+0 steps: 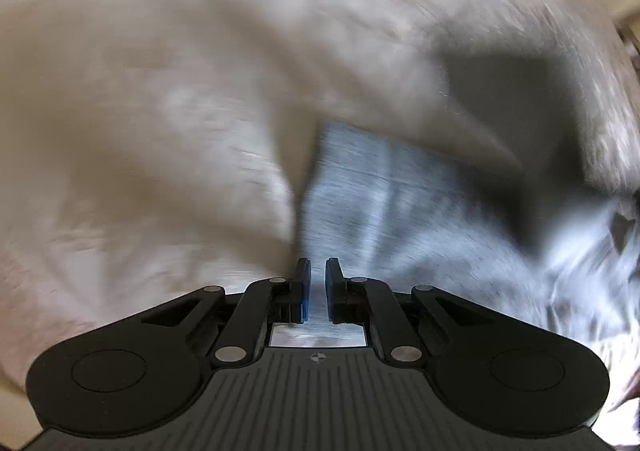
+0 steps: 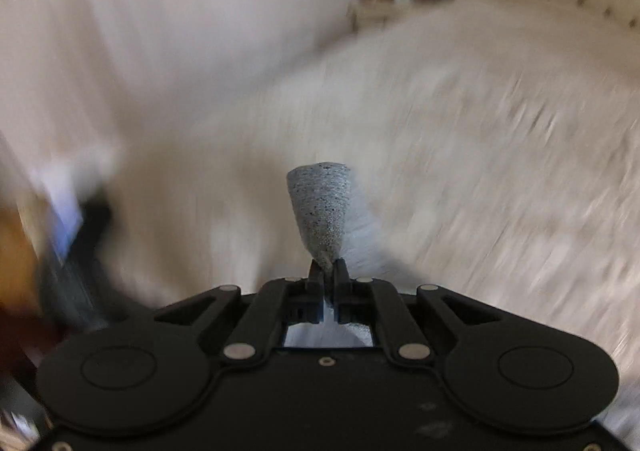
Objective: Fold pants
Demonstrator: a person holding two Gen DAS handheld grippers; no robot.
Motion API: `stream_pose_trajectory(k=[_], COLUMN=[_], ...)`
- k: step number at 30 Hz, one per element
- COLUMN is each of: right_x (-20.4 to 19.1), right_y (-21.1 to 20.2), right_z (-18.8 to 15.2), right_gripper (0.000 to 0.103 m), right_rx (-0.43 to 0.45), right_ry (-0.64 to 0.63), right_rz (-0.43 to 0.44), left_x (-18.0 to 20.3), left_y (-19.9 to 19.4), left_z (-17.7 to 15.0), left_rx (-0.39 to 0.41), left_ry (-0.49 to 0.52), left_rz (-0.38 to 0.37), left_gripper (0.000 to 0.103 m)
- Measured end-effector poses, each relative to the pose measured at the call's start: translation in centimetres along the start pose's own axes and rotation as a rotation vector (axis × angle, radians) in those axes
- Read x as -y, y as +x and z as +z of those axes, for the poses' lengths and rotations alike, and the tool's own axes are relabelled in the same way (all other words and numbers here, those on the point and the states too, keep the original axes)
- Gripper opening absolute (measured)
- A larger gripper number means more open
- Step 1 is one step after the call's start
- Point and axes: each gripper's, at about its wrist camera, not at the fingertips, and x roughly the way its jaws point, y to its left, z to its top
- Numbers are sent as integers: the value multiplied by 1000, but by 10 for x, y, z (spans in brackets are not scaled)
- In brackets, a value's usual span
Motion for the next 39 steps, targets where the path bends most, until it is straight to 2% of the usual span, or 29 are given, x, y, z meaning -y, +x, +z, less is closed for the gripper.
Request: stream_pose_trajectory(k=[3, 5, 8, 10, 12, 13, 15, 17, 19, 21, 22, 24, 26, 27, 29, 32, 33, 35, 39], right_x=[-32, -48, -64, -68, -64, -60, -59, -55, -35, -2, 17, 56, 88, 103, 127, 157, 171, 200, 258], right_y=[40, 47, 47, 49, 48, 47, 46, 26, 3, -16, -22, -31, -32, -32, -48, -92, -110, -136, -166], right_z=[-43, -56, -59, -58, -52, -48, -43, -44, -48, -57, -65, -89, -118, -132, -146, -138, -134, -128, -136], right_gripper=[6, 8, 14, 22, 44, 49, 51, 50, 50, 49, 49, 45, 37, 34, 28, 30, 37, 40, 40], right_rx=[-117, -149, -164, -180, -177, -174, -165, -146, -96, -76, -86, -133, -242, -319, -349, -237, -179, -99, -50], right_ry=[-40, -49, -60, -30, -1, -4, -45, -55, 6, 124, 191, 309, 375, 409, 483, 528, 558, 603, 599], right_rz=[12, 27, 61, 77, 107, 125, 143, 148, 101, -26, -102, -245, -365, -393, -374, -408, -419, -456, -565], left_x=[-13, -18, -12, -3, 9, 14, 30, 41, 49, 54, 54, 49, 45, 47, 55, 66, 73, 93, 158], left_y=[-15, -25, -39, -39, -37, -34, -27, -22, -13, 3, 11, 26, 29, 28, 25, 11, 6, -1, -5], left_z=[-1, 0, 6, 13, 19, 20, 22, 18, 11, 0, -5, -17, -27, -28, -27, -21, -19, -16, -11], left_rx=[37, 62, 109, 132, 129, 125, 114, 104, 68, 35, 12, -33, -14, -11, -17, 15, 28, 46, 50], left_ry=[-37, -52, -35, -4, 33, 45, 97, 146, 188, 227, 238, 246, 263, 278, 304, 260, 243, 237, 281], left_rz=[50, 67, 71, 57, 24, 11, -14, -24, -39, -29, 6, 68, 75, 82, 113, 106, 90, 62, -37], left_gripper=[9, 9, 9, 9, 9, 9, 9, 9, 9, 10, 10, 10, 10, 10, 10, 10, 10, 10, 10])
